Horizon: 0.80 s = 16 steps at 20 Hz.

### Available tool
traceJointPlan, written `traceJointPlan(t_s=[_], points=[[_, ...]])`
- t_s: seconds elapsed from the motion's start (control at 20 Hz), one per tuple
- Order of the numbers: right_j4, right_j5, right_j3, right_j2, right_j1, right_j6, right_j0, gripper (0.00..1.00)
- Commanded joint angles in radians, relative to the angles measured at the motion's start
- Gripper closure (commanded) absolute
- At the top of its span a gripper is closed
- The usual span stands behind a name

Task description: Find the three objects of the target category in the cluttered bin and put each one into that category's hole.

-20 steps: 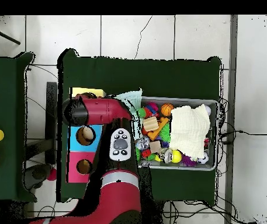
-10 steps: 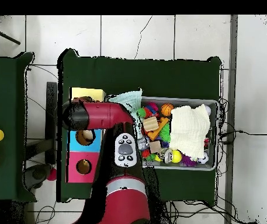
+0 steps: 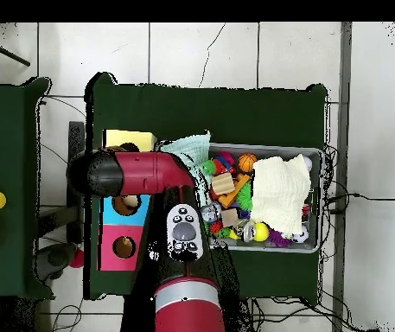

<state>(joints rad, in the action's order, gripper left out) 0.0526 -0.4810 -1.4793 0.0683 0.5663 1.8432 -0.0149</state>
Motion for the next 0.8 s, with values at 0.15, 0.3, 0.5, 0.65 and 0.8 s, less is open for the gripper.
traceJointPlan(t_s=[0.15,0.3,0.5,0.65,0.8], points=[[-0.132,-0.152,-0.080,0.013,0.077,-0.093,0.028,1.00],[-0.224,-0.167,-0.043,-0.050,0.072,-0.126,0.016,1.00],[-0.292,-0.118,-0.076,0.006,0.069,-0.198,0.125,1.00],[-0.356,-0.094,-0.083,0.044,0.073,-0.251,0.193,1.00],[-0.402,-0.117,-0.067,0.050,0.074,-0.253,0.219,1.00]])
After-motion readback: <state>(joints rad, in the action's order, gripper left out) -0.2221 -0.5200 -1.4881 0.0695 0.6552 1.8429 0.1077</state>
